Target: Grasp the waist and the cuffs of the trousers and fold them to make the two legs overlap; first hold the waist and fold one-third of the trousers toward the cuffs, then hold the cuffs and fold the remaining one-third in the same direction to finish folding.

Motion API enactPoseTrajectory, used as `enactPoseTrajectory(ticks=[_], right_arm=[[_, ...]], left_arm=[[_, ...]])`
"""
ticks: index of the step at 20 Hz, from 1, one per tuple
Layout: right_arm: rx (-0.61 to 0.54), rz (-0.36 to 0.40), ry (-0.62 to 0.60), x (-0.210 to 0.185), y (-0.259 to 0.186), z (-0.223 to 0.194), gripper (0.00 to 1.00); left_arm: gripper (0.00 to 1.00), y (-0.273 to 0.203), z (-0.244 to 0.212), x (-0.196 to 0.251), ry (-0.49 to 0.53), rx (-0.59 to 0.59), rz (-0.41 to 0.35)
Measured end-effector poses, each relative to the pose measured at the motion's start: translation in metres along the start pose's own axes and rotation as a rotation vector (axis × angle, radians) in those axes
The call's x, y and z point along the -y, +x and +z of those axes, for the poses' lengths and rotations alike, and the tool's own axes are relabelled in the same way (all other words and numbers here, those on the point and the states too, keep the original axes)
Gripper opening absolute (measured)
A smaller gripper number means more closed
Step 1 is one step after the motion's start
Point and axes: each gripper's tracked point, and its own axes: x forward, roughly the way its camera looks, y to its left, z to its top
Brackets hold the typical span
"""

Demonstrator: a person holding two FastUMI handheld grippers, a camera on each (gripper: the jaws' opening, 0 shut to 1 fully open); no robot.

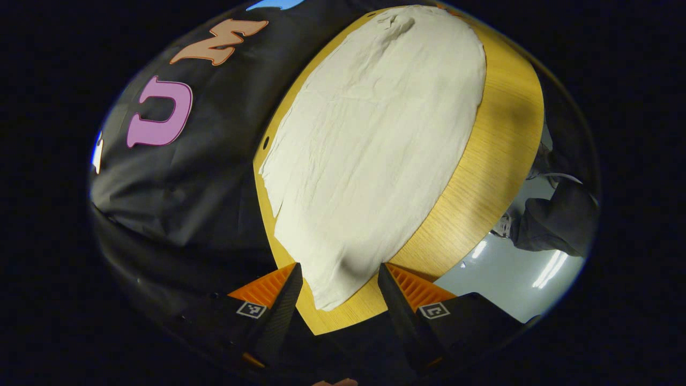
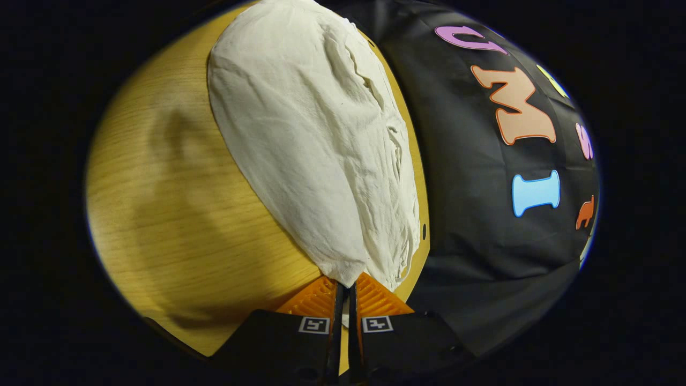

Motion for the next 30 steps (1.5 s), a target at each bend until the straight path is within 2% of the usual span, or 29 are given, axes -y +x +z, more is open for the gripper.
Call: enactPoseTrajectory(ticks=[1, 2, 3, 5, 6, 7, 9, 10, 12, 13, 14, 15, 16, 19, 22, 27, 30], right_arm=[[-0.002, -0.001, 0.003, 0.0, 0.0, 0.0, 0.05], [-0.003, -0.003, 0.005, 0.0, 0.0, 0.001, 0.08], [-0.005, -0.005, 0.006, 0.0, 0.0, 0.001, 0.05], [-0.008, -0.011, 0.006, 0.0, 0.0, 0.0, 0.05], [-0.01, -0.013, 0.008, 0.0, 0.0, 0.001, 0.05], [-0.012, -0.013, 0.01, 0.0, 0.0, 0.0, 0.05], [-0.016, -0.015, 0.014, 0.0, 0.0, 0.0, 0.05], [-0.017, -0.016, 0.015, 0.0, 0.0, 0.0, 0.08], [-0.019, -0.017, 0.014, 0.001, 0.0, 0.0, 0.05], [-0.019, -0.016, 0.014, 0.0, 0.0, 0.002, 0.08], [-0.018, -0.015, 0.013, 0.0, 0.0, 0.001, 0.05], [-0.018, -0.014, 0.014, 0.0, 0.0, 0.0, 0.05], [-0.018, -0.012, 0.015, -0.001, -0.001, 0.0, 0.05], [-0.023, -0.004, 0.033, 0.001, 0.0, 0.0, 0.08], [-0.037, 0.01, 0.123, 0.004, 0.0, -0.001, 0.08], [-0.034, -0.068, 0.182, 0.035, -0.007, 0.002, 0.08], [-0.021, -0.138, 0.227, 0.067, -0.014, 0.007, 0.08]], left_arm=[[0.87, 0.003, 0.001, -0.002, 0.007, 0.001, 0.0], [0.87, 0.007, 0.003, -0.003, 0.014, 0.005, -0.003], [0.86, 0.009, 0.004, -0.005, 0.024, 0.008, -0.003], [0.81, 0.018, 0.007, -0.009, 0.073, 0.01, 0.0], [0.73, 0.021, 0.006, -0.01, 0.103, 0.008, 0.004], [0.7, 0.023, 0.008, -0.008, 0.125, 0.009, -0.006], [0.55, 0.022, 0.005, -0.002, 0.107, -0.003, -0.035], [0.47, 0.021, 0.005, 0.002, 0.09, -0.007, -0.056], [0.33, 0.02, 0.006, 0.005, 0.068, -0.012, -0.085], [0.29, 0.02, 0.006, 0.008, 0.065, -0.015, -0.102], [0.18, 0.018, 0.007, 0.013, 0.068, -0.017, -0.114], [0.11, 0.018, 0.008, 0.016, 0.072, -0.021, -0.116], [0.01, 0.017, 0.009, 0.015, 0.074, -0.018, -0.107], [0.0, 0.017, 0.009, 0.013, 0.028, -0.02, -0.085], [0.0, 0.017, 0.01, 0.01, -0.047, -0.031, -0.07], [0.0, 0.01, 0.019, -0.017, -0.109, -0.033, 0.001], [0.0, 0.005, 0.03, -0.046, -0.176, -0.011, 0.072]])
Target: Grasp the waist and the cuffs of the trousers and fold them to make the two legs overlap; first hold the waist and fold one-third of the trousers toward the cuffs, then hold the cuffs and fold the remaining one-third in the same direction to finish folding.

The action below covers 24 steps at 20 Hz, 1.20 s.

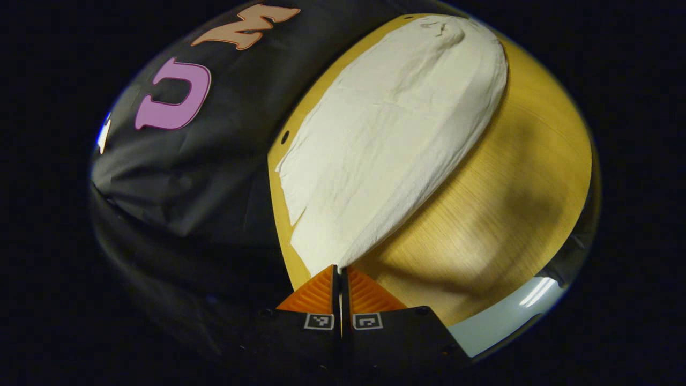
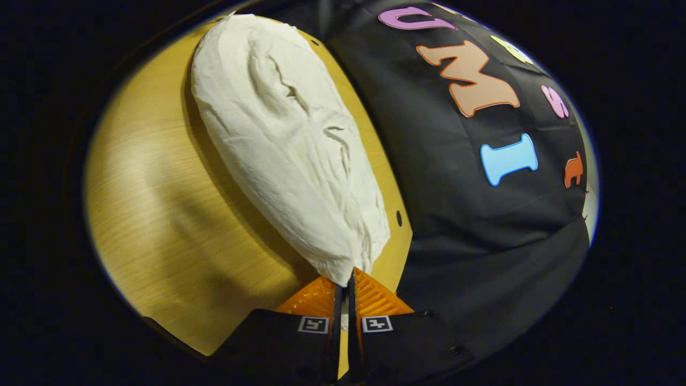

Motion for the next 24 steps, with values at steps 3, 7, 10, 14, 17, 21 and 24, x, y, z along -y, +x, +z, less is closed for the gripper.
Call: enactPoseTrajectory(ticks=[3, 7, 10, 14, 17, 21, 24], right_arm=[[0.017, -0.071, 0.051, 0.029, -0.001, 0.012, 0.08], [0.053, -0.141, 0.094, 0.059, 0.0, 0.027, 0.08], [0.081, -0.177, 0.129, 0.079, 0.005, 0.035, 0.08], [0.106, -0.211, 0.223, 0.1, 0.02, 0.046, 0.08], [0.111, -0.234, 0.325, 0.116, 0.037, 0.059, 0.08], [0.088, -0.287, 0.404, 0.145, 0.058, 0.076, 0.08], [0.073, -0.318, 0.398, 0.161, 0.074, 0.089, 0.08]], left_arm=[[0.0, 0.006, 0.023, -0.025, -0.086, 0.02, 0.059], [0.0, 0.009, 0.057, -0.058, -0.123, 0.054, 0.134], [0.0, 0.007, 0.076, -0.079, -0.16, 0.064, 0.19], [0.0, 0.002, 0.091, -0.102, -0.264, 0.066, 0.263], [0.0, 0.009, 0.105, -0.12, -0.373, 0.07, 0.324], [0.0, 0.037, 0.128, -0.139, -0.467, 0.101, 0.304], [0.0, 0.065, 0.145, -0.166, -0.504, 0.131, 0.287]])
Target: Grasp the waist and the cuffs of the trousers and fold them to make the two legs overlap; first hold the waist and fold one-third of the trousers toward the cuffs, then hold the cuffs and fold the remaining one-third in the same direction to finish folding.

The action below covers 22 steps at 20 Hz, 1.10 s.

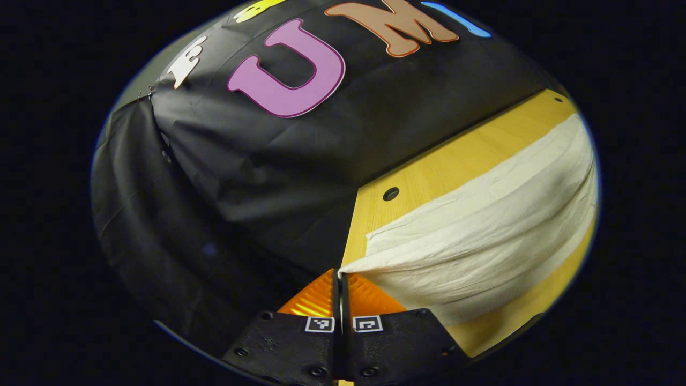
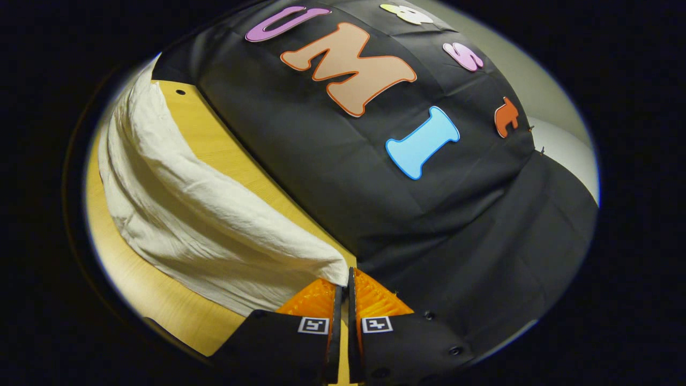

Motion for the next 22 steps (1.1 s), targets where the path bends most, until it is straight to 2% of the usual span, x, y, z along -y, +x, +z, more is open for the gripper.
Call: enactPoseTrajectory(ticks=[3, 4, 6, 12, 13, 16, 18, 20, 21, 22], right_arm=[[-0.013, -0.007, -0.008, -0.008, 0.023, 0.009, 0.05], [-0.018, -0.005, -0.017, -0.013, 0.031, 0.012, 0.08], [-0.043, 0.009, -0.027, -0.026, 0.048, 0.01, 0.08], [-0.147, 0.077, 0.003, -0.077, 0.094, -0.017, 0.11], [-0.159, 0.085, 0.001, -0.085, 0.101, -0.021, 0.08], [-0.201, 0.12, 0.007, -0.105, 0.121, -0.032, 0.08], [-0.216, 0.114, 0.043, -0.109, 0.129, -0.035, 0.06], [-0.254, 0.125, 0.115, -0.116, 0.131, -0.038, 0.11], [-0.27, 0.134, 0.147, -0.119, 0.129, -0.037, 0.33], [-0.27, 0.14, 0.171, -0.119, 0.124, -0.034, 0.55]], left_arm=[[0.0, 0.032, 0.018, 0.002, -0.031, 0.018, -0.023], [0.0, 0.041, 0.021, 0.004, -0.035, 0.018, -0.032], [0.0, 0.056, 0.024, 0.01, -0.024, 0.016, -0.044], [0.0, 0.101, 0.017, 0.043, 0.018, -0.004, -0.068], [0.0, 0.106, 0.015, 0.047, 0.02, -0.01, -0.072], [0.0, 0.125, 0.007, 0.061, 0.015, -0.035, -0.097], [0.0, 0.132, 0.004, 0.068, 0.014, -0.042, -0.096], [0.0, 0.134, 0.003, 0.078, -0.003, -0.048, -0.125], [0.05, 0.132, 0.006, 0.085, -0.02, -0.046, -0.149], [0.35, 0.128, 0.011, 0.093, -0.042, -0.034, -0.178]])
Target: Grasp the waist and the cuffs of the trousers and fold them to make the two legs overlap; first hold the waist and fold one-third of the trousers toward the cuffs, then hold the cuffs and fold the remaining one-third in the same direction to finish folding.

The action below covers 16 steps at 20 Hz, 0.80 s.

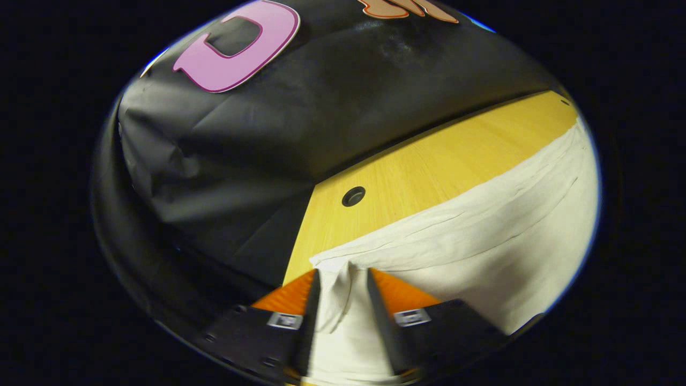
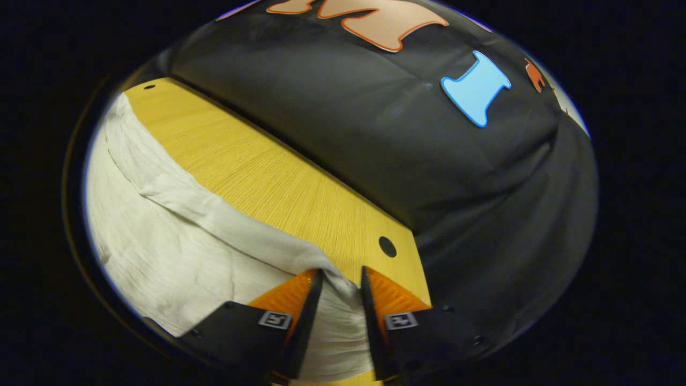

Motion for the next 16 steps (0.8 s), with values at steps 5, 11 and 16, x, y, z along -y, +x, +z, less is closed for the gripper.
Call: enactPoseTrajectory(ticks=[5, 11, 16], right_arm=[[0.059, 0.02, 0.174, 0.02, -0.029, 0.005, 0.98], [0.049, 0.018, 0.438, 0.059, -0.051, -0.019, 0.98], [-0.04, 0.0, 0.641, 0.075, -0.04, -0.062, 0.98]], left_arm=[[0.96, -0.048, 0.05, 0.006, -0.096, 0.126, 0.004], [0.96, -0.122, 0.111, 0.033, -0.18, 0.287, -0.065], [0.95, -0.161, 0.126, 0.061, -0.188, 0.345, -0.095]])
